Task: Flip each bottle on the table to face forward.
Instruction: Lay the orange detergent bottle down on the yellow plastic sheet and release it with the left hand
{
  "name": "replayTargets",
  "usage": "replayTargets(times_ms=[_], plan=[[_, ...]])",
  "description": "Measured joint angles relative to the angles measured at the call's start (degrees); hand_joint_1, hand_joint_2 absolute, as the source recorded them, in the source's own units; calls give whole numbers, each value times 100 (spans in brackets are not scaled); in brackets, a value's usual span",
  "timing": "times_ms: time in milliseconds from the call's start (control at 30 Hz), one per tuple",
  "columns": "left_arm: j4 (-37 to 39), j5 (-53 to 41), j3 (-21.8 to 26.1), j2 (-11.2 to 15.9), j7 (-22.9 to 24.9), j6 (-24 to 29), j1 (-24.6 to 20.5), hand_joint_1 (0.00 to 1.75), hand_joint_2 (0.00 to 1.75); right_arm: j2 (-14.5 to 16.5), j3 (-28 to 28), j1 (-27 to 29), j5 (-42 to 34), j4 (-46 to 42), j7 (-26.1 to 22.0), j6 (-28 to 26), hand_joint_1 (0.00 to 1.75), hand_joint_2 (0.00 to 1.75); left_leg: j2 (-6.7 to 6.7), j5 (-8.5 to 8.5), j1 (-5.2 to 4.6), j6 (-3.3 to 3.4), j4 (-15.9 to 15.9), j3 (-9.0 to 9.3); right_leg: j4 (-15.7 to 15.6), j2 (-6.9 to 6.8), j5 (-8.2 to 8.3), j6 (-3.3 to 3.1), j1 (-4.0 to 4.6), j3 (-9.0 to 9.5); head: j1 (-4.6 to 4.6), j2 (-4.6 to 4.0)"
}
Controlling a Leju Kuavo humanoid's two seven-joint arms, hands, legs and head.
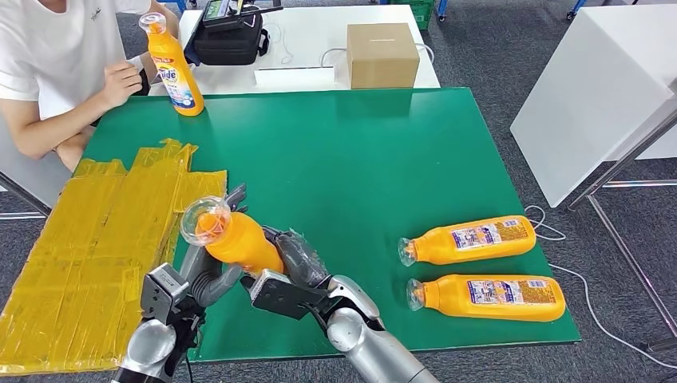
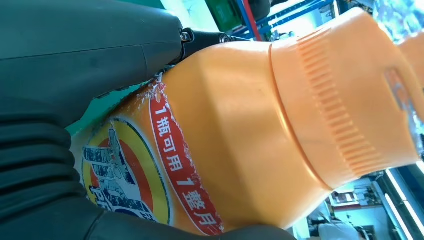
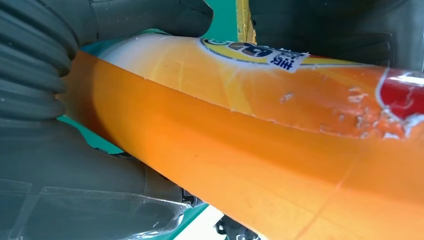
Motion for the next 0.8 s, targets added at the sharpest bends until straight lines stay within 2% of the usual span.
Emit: replayTargets(times_ms=[67,800], plan=[[-9,-63,-1,-10,-9,15,3,171,175,0,-2,0,3,0,14,0,175,175,0,0,0,0,0,0,0,0,0,0,0,0,0,0],[-18,-108,-4,-38,-60,-1,-16,175,175,0,-13,33,22,7,50,79,175,175,0,0,0,0,0,0,0,0,0,0,0,0,0,0]])
